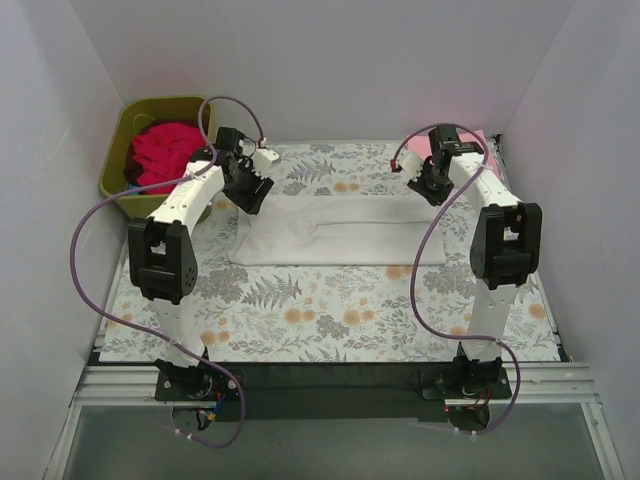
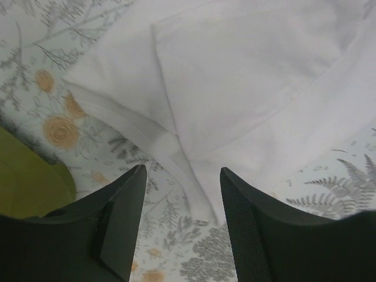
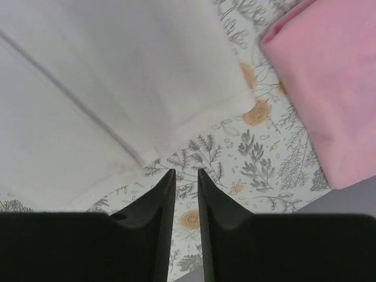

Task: Fold and stack the t-shirts
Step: Fold the tshirt

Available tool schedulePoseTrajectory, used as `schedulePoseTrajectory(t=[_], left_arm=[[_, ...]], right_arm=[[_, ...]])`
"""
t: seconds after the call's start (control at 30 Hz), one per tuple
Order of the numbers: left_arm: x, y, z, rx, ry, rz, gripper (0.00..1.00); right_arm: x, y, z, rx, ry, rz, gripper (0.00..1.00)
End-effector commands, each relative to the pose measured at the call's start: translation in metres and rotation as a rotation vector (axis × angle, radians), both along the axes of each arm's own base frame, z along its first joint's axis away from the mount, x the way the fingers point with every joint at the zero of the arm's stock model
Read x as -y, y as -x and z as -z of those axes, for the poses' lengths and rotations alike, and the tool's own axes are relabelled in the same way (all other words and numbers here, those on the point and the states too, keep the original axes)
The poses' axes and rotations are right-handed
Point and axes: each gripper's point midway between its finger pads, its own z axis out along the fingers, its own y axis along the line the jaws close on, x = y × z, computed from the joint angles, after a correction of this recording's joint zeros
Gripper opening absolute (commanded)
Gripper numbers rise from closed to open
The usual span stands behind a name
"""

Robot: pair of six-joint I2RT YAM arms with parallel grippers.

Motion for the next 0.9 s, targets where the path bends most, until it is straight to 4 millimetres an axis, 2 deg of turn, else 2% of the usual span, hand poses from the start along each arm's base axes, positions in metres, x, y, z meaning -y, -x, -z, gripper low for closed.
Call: schedulePoseTrajectory(t=[0.0,0.03,0.07,0.1,0.13,0.2,0.23,0.4,0.5,0.53,0.63,0.7,0.73,0.77,0.8,0.83,0.87], left_arm=[[0.015,0.027,-0.029,-0.019,0.154,-0.125,0.53],[0.021,0.035,-0.027,-0.052,0.191,-0.135,0.53],[0.023,0.042,-0.023,-0.079,0.205,-0.151,0.53],[0.024,0.057,-0.011,-0.134,0.223,-0.185,0.52],[0.025,0.063,-0.005,-0.155,0.228,-0.197,0.52],[0.026,0.07,0.008,-0.185,0.235,-0.238,0.51],[0.026,0.078,0.018,-0.217,0.232,-0.25,0.5],[0.024,0.083,0.039,-0.268,0.213,-0.32,0.49],[0.018,0.083,0.056,-0.293,0.173,-0.364,0.49],[0.016,0.083,0.061,-0.299,0.16,-0.382,0.49],[0.005,0.078,0.078,-0.3,0.093,-0.42,0.48],[0.001,0.073,0.089,-0.309,0.059,-0.433,0.47],[-0.005,0.069,0.094,-0.299,0.026,-0.442,0.47],[-0.008,0.063,0.098,-0.285,0.008,-0.441,0.46],[-0.01,0.052,0.106,-0.277,-0.013,-0.436,0.45],[-0.013,0.045,0.109,-0.272,-0.032,-0.44,0.45],[-0.014,0.034,0.107,-0.257,-0.035,-0.441,0.45]], right_arm=[[-0.018,-0.018,-0.009,0.0,-0.101,0.057,0.26],[-0.024,-0.022,-0.001,-0.02,-0.128,0.077,0.25],[-0.027,-0.033,-0.009,0.004,-0.147,0.086,0.25],[-0.031,-0.037,-0.007,0.002,-0.157,0.092,0.24],[-0.033,-0.04,0.005,-0.022,-0.166,0.11,0.23],[-0.038,-0.051,0.004,-0.004,-0.175,0.112,0.22],[-0.039,-0.055,0.013,-0.017,-0.174,0.117,0.21],[-0.036,-0.055,0.033,-0.049,-0.149,0.124,0.17],[-0.029,-0.041,0.051,-0.1,-0.112,0.122,0.15],[-0.026,-0.03,0.062,-0.134,-0.099,0.12,0.15],[-0.022,-0.012,0.067,-0.159,-0.079,0.106,0.14],[-0.018,0.014,0.082,-0.22,-0.064,0.1,0.14],[-0.017,0.02,0.076,-0.214,-0.062,0.096,0.14],[-0.013,0.044,0.088,-0.27,-0.048,0.094,0.14],[-0.011,0.055,0.09,-0.285,-0.045,0.092,0.14],[-0.011,0.062,0.08,-0.269,-0.051,0.086,0.14],[-0.012,0.077,0.082,-0.295,-0.048,0.079,0.13]])
